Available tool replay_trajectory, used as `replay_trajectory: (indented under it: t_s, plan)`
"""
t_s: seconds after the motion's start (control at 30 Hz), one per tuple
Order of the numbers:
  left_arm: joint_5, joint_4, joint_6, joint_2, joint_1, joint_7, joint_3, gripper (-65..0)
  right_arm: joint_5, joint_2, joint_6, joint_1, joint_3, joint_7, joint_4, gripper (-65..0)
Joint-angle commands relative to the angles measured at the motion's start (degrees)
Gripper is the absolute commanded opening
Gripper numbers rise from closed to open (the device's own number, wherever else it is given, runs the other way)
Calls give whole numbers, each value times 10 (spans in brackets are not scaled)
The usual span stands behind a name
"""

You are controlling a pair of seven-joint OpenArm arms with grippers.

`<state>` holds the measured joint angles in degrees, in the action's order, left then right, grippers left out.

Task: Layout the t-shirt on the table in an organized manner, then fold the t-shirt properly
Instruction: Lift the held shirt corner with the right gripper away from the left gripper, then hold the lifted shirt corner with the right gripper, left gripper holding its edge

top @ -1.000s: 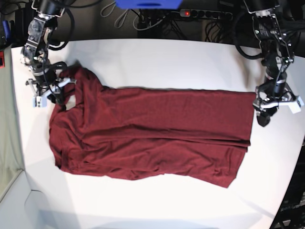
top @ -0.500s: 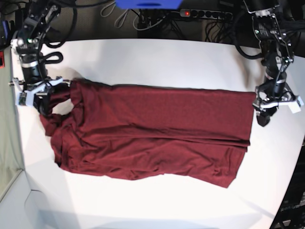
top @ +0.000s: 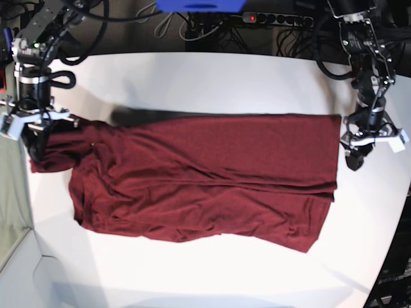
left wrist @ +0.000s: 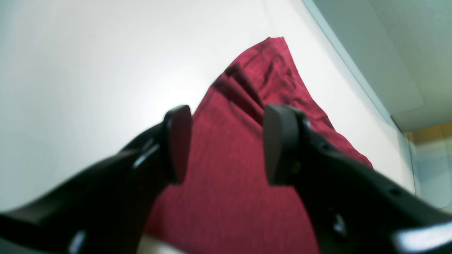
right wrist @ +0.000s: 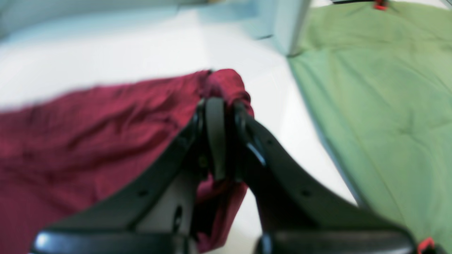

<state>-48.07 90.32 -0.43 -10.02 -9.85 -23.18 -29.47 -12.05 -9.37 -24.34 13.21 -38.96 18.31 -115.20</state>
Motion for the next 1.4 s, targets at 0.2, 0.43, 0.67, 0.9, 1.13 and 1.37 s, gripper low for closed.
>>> replay_trajectory:
  t_s: [0.2, 0.43, 0.67, 0.9, 1.13, 1.37]
  plan:
    - [-5, 10, -7, -12, 8, 12, -2, -330, -72, 4, 48, 78, 40, -13, 6, -650]
    - [-5, 8, -7, -13, 10, 12, -2, -330, -120, 4, 48, 158, 114, -16, 8, -650]
    - [-5, 14, -7, -10, 7, 12, -2, -330, -137, 4, 49, 180, 86, -13, 28, -650]
    - [-6, 29, -7, -4, 5, 12, 2, -330, -180, 4, 49, 187, 18, -11, 77, -599]
    - [-6, 36, -7, 20, 10, 12, 18, -330, -177, 4, 44, 229, 55, -11, 103, -546]
    - [-6, 36, -7, 20, 10, 12, 36, -330, -177, 4, 44, 233, 56, -11, 100, -544]
